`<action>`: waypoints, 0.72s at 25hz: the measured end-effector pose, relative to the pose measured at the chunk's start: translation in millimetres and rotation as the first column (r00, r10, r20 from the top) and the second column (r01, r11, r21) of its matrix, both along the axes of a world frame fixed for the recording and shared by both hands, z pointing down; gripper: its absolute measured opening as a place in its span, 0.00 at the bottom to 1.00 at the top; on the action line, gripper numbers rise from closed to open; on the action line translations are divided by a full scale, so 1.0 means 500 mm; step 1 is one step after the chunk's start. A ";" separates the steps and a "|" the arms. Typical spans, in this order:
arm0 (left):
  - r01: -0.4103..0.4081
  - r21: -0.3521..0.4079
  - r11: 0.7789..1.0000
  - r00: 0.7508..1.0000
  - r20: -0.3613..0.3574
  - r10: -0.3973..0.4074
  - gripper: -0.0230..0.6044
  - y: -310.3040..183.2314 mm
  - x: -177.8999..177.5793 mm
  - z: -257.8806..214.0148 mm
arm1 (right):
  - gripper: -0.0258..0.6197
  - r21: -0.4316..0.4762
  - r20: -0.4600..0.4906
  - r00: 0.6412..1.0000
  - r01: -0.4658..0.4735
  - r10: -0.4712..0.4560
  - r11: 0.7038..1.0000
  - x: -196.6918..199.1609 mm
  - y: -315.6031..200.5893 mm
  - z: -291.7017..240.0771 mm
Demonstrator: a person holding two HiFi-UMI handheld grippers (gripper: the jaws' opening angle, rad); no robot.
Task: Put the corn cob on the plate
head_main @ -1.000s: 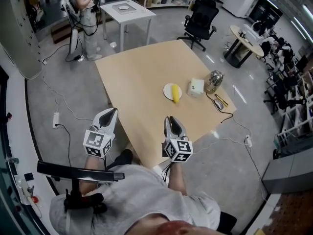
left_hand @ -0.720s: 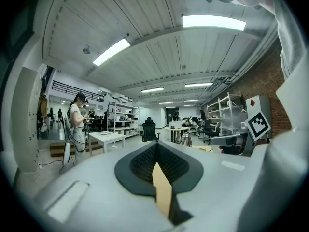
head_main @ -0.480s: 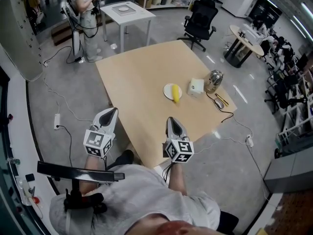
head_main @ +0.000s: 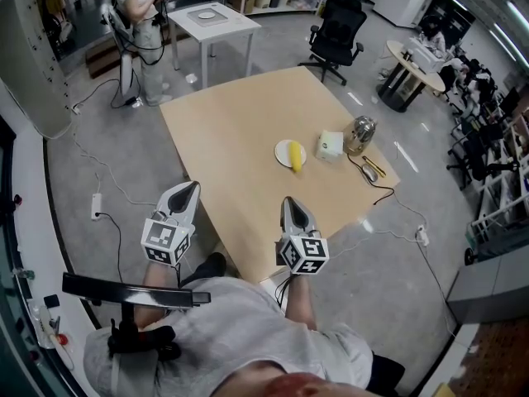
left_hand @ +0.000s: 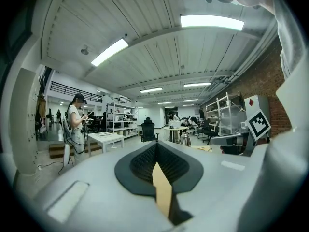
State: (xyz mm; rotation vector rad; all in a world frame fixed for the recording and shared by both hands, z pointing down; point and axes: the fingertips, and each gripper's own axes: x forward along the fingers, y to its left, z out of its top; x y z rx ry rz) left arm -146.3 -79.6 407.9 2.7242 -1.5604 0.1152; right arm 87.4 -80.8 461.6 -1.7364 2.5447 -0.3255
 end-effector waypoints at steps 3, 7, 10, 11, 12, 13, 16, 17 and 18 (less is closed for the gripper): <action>-0.003 -0.002 1.000 1.000 0.002 0.003 0.07 -0.001 0.002 -0.001 | 0.05 -0.003 -0.006 1.000 0.003 -0.003 1.000 -0.001 -0.001 0.000; -0.003 -0.001 1.000 1.000 0.003 0.003 0.07 -0.002 0.003 -0.002 | 0.05 -0.003 -0.009 1.000 0.003 -0.003 1.000 0.000 -0.001 0.000; -0.003 -0.002 1.000 1.000 0.004 0.003 0.07 -0.001 0.006 -0.002 | 0.05 -0.004 -0.007 1.000 0.001 -0.002 1.000 0.005 -0.001 0.002; -0.003 -0.003 1.000 1.000 0.004 0.003 0.07 -0.001 0.007 -0.001 | 0.05 -0.005 -0.007 1.000 0.002 -0.002 1.000 0.006 -0.002 0.003; -0.003 -0.003 1.000 1.000 0.004 0.003 0.07 -0.001 0.007 0.000 | 0.05 -0.007 -0.007 1.000 0.002 -0.002 1.000 0.006 -0.002 0.004; -0.004 -0.004 1.000 1.000 0.004 0.004 0.07 -0.001 0.007 0.000 | 0.05 -0.008 -0.007 1.000 0.003 -0.003 1.000 0.005 -0.002 0.004; -0.004 -0.006 1.000 1.000 0.004 0.004 0.07 -0.003 0.004 0.000 | 0.05 -0.009 -0.008 1.000 0.004 -0.004 1.000 0.001 -0.003 0.004; -0.004 -0.007 1.000 1.000 0.004 0.004 0.07 -0.004 0.004 0.000 | 0.05 -0.010 -0.008 1.000 0.004 -0.004 1.000 0.001 -0.004 0.004; -0.005 -0.008 1.000 1.000 0.003 0.005 0.07 -0.005 0.004 0.001 | 0.05 -0.011 -0.008 1.000 0.005 -0.005 1.000 0.001 -0.005 0.005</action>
